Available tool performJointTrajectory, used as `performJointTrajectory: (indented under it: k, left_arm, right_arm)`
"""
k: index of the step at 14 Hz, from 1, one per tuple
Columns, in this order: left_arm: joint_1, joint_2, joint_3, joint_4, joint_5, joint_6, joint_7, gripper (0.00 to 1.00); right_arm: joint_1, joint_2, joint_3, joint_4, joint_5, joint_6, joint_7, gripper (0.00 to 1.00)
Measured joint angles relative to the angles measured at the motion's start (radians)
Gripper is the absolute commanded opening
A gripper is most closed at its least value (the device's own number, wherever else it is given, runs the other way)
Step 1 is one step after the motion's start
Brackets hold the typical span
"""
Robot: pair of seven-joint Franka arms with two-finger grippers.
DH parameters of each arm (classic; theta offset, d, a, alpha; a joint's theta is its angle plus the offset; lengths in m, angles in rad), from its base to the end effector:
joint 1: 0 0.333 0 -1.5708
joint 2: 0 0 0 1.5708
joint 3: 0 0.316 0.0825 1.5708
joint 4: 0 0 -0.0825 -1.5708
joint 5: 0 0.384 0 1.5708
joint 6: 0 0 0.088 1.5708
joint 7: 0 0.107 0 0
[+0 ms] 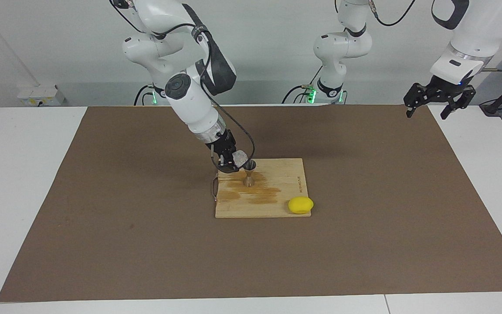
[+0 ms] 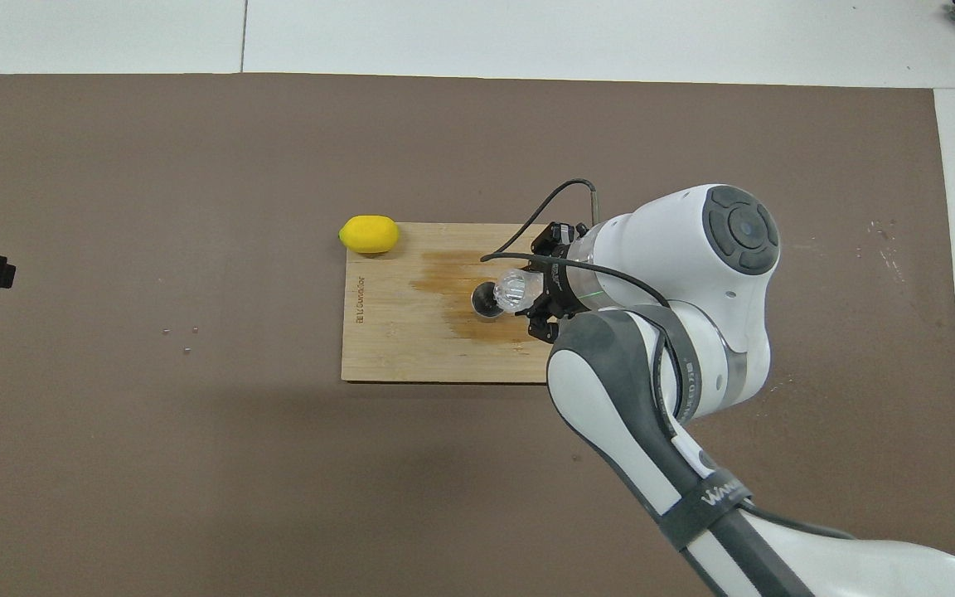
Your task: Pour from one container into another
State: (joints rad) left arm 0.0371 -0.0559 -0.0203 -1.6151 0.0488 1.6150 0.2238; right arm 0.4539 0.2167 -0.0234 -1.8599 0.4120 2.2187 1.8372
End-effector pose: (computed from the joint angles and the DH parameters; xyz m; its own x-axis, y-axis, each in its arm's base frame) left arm 0.5414 0.0138 0.6383 0.9773 -0.2074 0.0432 -0.2046 -0.9769 -0.0610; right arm 0.5650 0.2745 0.4189 -0.0574 -0.9314 -0.3595 -0.9980 0.0632 -0.0042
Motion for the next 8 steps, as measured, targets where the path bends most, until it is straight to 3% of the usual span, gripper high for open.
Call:
performJointTrajectory:
  k: [8]
  left_arm:
    - [-0.005,-0.011,-0.005,0.07,-0.034,-0.042,-0.021,1.0]
  right_arm:
    - [0.001,0.001,0.0,0.0,-0.008,0.0,0.0,0.0]
